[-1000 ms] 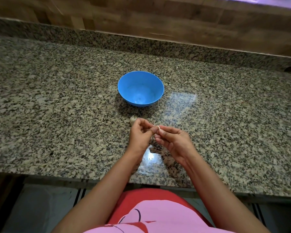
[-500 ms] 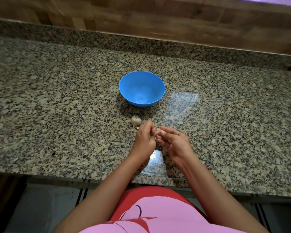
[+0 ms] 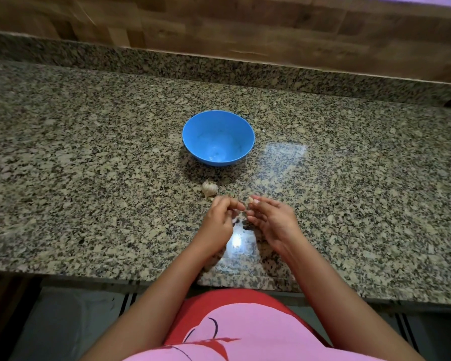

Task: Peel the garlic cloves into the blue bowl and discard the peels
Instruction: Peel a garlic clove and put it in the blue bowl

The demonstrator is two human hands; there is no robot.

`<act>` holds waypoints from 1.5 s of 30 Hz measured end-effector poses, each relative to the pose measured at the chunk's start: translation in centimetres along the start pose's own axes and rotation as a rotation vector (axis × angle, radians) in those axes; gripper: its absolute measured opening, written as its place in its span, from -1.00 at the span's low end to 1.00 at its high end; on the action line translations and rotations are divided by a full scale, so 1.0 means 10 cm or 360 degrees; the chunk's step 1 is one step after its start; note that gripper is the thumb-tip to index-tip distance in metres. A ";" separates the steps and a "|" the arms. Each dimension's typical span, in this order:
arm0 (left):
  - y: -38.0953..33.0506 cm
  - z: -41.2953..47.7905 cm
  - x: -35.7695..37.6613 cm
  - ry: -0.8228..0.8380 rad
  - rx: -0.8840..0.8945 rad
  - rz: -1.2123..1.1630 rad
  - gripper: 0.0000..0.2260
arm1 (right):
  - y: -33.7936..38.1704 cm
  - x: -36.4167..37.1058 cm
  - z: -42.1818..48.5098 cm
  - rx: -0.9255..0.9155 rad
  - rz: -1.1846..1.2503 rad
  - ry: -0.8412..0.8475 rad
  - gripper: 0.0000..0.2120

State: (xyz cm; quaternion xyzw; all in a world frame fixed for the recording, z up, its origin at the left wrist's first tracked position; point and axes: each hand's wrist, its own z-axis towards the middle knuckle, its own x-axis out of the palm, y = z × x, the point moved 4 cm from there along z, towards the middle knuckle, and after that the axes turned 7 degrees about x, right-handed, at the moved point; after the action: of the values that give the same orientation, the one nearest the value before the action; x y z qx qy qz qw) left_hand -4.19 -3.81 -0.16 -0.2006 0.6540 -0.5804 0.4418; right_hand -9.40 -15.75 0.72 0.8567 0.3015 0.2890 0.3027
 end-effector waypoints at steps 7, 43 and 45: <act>0.03 0.05 -0.01 -0.0204 -0.0235 -0.0441 -0.89 | 0.03 0.01 -0.05 -0.0363 -0.0615 -0.0047 -0.94; 0.02 0.05 0.12 -0.0347 -0.0720 -0.0903 -0.89 | 0.00 0.01 -0.11 -0.0793 -0.0863 -0.0052 -0.89; 0.00 0.07 0.16 -0.0336 -0.0794 -0.1083 -0.88 | -0.03 0.00 -0.07 -0.0721 -0.0674 -0.0052 -0.86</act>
State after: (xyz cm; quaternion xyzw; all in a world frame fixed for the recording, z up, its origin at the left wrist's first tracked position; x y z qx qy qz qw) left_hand -4.44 -5.47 -0.61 -0.5635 0.6221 -0.4935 0.2277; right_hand -9.99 -15.26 0.99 0.6900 0.3964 0.2656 0.5442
